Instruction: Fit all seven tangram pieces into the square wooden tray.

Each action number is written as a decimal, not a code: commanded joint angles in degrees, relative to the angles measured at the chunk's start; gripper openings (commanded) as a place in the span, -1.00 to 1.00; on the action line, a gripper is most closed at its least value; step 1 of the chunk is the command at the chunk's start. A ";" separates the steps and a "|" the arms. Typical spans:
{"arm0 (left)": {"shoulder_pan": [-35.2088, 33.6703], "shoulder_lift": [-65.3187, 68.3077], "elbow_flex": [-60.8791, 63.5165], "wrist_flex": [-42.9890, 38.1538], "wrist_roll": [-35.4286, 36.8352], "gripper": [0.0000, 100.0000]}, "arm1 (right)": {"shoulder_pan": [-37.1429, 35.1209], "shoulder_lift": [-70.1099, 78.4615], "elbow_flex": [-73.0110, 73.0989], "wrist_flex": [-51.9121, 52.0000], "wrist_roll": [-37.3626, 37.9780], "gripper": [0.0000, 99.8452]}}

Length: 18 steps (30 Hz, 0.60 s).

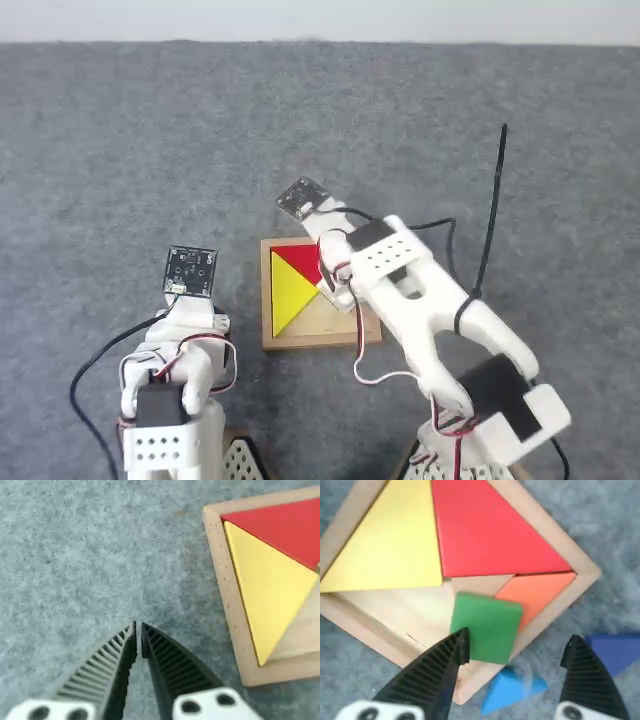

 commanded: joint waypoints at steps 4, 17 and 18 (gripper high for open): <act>0.26 -0.88 -0.57 0.18 -0.09 -0.96 | -3.38 -3.03 0.00 -0.31 -0.79 -0.40; 0.26 -0.88 -0.57 0.18 -0.09 -0.96 | 0.13 -11.82 3.08 0.22 -0.53 -0.40; 0.26 -0.88 -0.57 0.18 -0.09 -0.96 | 0.13 -11.47 3.60 0.13 -0.09 -0.40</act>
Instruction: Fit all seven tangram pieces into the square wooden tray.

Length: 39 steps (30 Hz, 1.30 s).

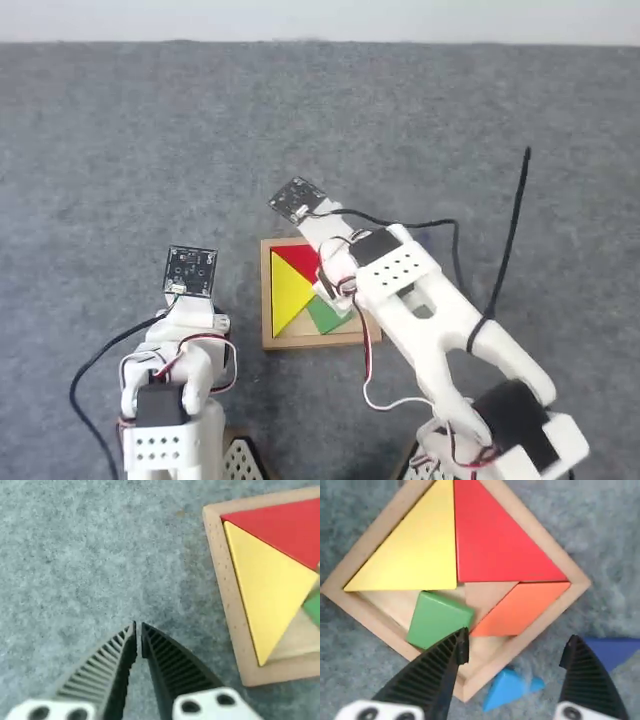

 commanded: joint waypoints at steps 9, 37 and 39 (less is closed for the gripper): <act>0.26 -0.88 -0.57 0.18 -0.09 -0.96 | -0.84 5.05 1.05 -2.77 0.97 -0.40; 0.26 -0.88 -0.57 0.18 -0.09 -0.96 | -8.84 -5.23 2.20 -5.14 -4.04 -0.40; 0.26 -0.88 -0.57 0.18 -0.09 -0.96 | -10.86 -6.55 5.89 -7.69 -5.54 -0.40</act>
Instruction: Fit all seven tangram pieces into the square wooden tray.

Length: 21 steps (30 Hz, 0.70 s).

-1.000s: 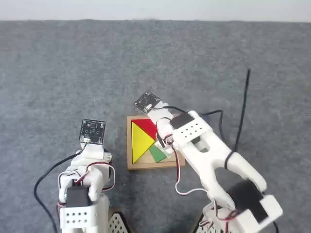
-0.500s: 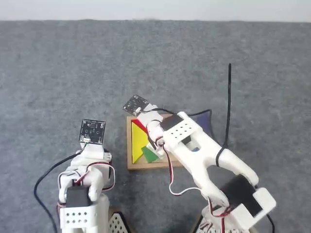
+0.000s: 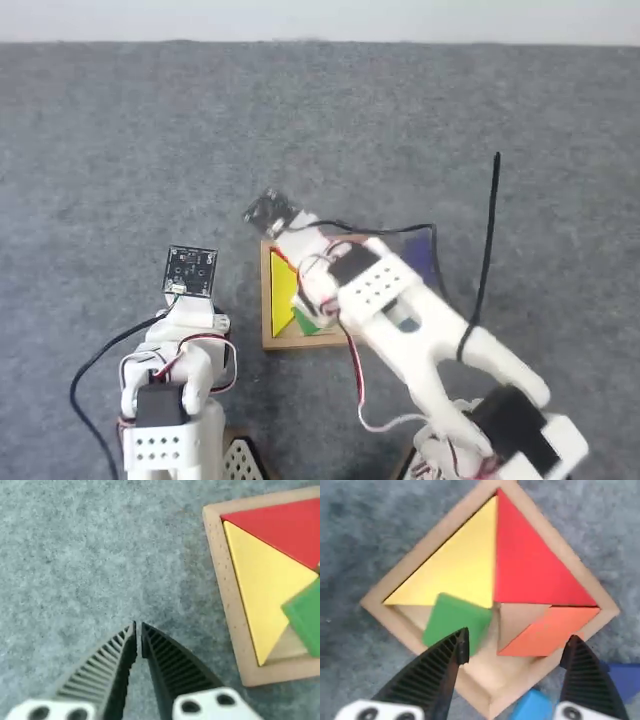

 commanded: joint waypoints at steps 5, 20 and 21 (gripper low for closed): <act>0.26 -0.88 -0.57 0.18 -0.09 -0.96 | -5.32 -2.86 5.80 -6.73 -5.19 -0.40; 0.26 -0.88 -0.57 0.18 -0.09 -0.96 | -5.76 -0.40 5.19 -6.90 -5.45 -0.40; 0.26 -0.88 -0.57 0.18 -0.09 -0.96 | -5.76 -0.40 5.19 -6.90 -5.45 -0.40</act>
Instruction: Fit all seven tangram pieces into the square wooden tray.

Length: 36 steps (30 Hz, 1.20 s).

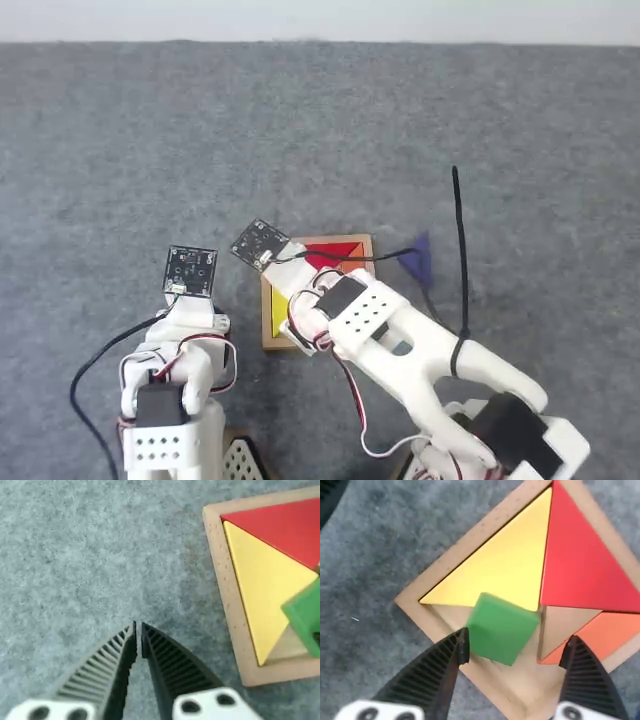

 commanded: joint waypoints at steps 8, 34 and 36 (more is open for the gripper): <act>0.26 -0.88 -0.57 0.18 -0.09 -0.96 | -0.57 -0.84 -1.05 -0.57 -4.31 -0.40; 0.26 -0.88 -0.57 0.18 -0.09 -0.96 | 3.74 7.43 -6.51 3.12 -2.02 -0.40; 0.26 -0.88 -0.57 0.18 -0.09 -0.96 | 6.02 7.78 -7.56 4.18 -1.32 -0.40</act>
